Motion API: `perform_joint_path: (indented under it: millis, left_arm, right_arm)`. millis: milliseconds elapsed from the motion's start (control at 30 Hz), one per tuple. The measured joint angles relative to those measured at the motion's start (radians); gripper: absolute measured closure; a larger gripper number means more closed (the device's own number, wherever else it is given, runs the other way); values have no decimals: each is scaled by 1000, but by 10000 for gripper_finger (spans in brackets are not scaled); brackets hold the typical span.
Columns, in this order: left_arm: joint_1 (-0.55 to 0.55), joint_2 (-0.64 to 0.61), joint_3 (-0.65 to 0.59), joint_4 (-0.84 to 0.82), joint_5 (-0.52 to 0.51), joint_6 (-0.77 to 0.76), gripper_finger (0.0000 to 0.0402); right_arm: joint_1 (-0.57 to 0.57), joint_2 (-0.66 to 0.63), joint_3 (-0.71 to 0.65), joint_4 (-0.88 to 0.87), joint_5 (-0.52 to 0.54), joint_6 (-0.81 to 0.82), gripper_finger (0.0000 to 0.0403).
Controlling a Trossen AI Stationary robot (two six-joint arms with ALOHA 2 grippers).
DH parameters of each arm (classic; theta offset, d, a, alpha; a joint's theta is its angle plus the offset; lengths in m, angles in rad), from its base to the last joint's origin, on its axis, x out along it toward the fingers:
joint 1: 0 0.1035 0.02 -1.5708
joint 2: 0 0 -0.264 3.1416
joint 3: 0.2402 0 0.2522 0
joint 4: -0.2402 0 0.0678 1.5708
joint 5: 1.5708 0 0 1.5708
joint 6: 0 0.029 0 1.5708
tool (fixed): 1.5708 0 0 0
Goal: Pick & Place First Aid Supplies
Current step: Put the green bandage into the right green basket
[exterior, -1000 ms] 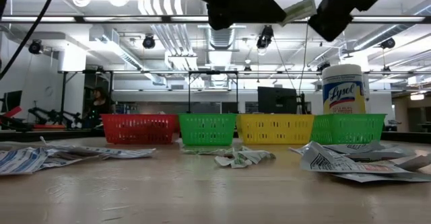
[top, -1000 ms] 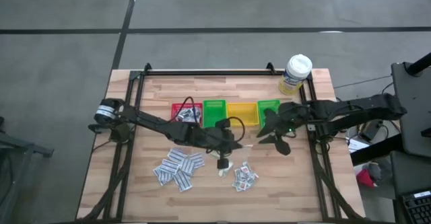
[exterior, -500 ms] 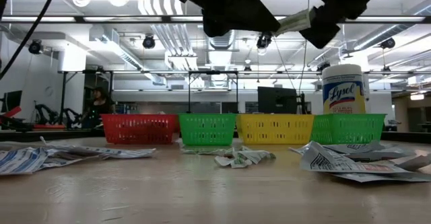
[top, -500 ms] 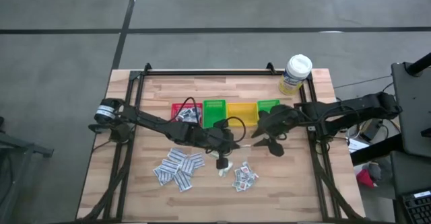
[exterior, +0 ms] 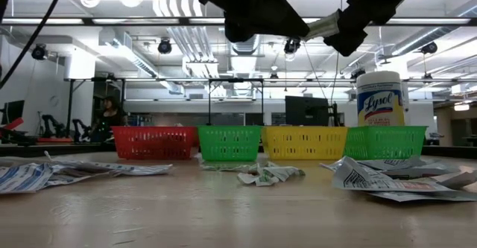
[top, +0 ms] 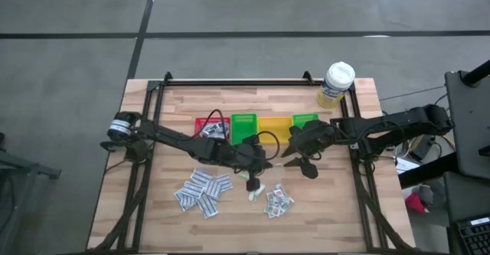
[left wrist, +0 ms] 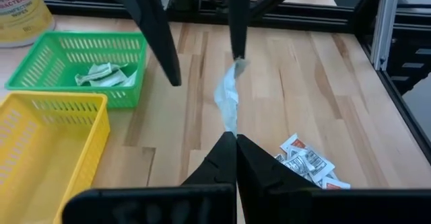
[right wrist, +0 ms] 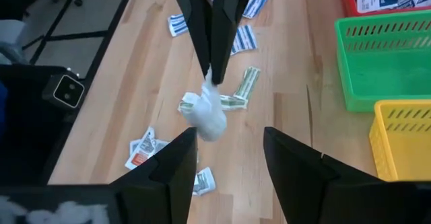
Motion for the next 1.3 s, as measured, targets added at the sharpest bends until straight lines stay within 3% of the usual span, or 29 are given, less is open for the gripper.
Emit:
perform_joint_path:
  millis: [1000,1300]
  left_arm:
    - [18,1,0,8,32,-35,402]
    - [18,2,0,0,37,-35,402]
  right_arm:
    - [0,26,0,17,69,14,256]
    - [0,30,1,59,70,4,288]
